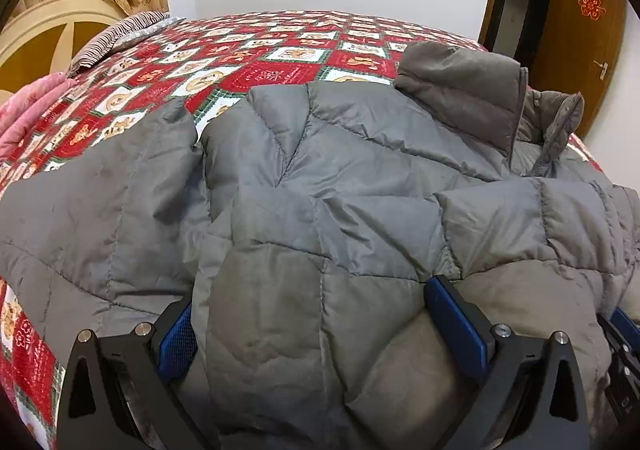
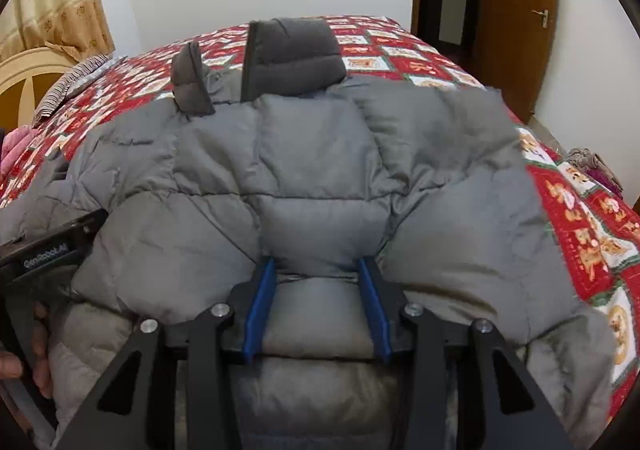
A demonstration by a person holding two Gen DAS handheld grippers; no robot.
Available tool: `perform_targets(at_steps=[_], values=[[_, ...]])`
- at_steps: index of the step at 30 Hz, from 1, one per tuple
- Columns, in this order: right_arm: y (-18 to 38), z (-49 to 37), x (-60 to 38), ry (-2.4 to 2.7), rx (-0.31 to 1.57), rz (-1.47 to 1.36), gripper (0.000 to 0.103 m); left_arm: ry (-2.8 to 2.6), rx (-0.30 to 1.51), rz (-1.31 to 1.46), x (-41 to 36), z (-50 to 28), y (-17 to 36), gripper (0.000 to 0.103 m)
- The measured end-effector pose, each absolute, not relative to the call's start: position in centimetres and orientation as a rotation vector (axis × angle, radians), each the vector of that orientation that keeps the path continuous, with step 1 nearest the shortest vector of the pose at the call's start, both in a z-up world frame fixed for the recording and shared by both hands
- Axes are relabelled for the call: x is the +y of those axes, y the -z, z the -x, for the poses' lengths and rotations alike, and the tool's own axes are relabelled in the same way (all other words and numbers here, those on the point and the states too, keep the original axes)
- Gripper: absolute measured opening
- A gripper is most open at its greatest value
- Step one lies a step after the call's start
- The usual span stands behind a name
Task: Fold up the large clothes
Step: 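Grasp the other sleeve with the left gripper and fold it across the body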
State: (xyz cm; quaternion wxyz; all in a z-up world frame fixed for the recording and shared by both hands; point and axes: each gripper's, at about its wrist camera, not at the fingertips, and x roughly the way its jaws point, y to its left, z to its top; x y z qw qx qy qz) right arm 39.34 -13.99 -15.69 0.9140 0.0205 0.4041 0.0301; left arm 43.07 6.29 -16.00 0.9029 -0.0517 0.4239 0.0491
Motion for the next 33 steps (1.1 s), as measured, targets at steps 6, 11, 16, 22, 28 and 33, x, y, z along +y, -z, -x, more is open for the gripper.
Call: perform_targets(at_steps=[6, 11, 16, 22, 28, 33], values=[[15.9, -39.1, -13.9, -0.055, 0.82, -0.036, 0.051, 0.006, 0.776, 0.345, 12.4, -37.2, 10.5, 0.102], [15.7, -38.8, -13.5, -0.058, 0.815, -0.038, 0.052, -0.394, 0.634, 0.533, 25.0, -32.0, 8.1, 0.102], [15.6, -38.5, -13.0, -0.053, 0.812, -0.016, 0.058, -0.757, 0.638, 0.747, 36.2, -30.2, 10.3, 0.102], [15.6, -38.5, -13.0, -0.054, 0.811, -0.017, 0.059, -0.814, 0.685, 0.889, 40.5, -31.8, 15.0, 0.102], [15.7, -38.5, -13.0, -0.054, 0.811, -0.018, 0.06, -0.797, 0.665, 0.755, 38.9, -33.5, 15.6, 0.087], [15.7, -38.5, -12.9, -0.054, 0.81, -0.016, 0.06, -0.748, 0.645, 0.707, 39.1, -33.5, 15.4, 0.034]])
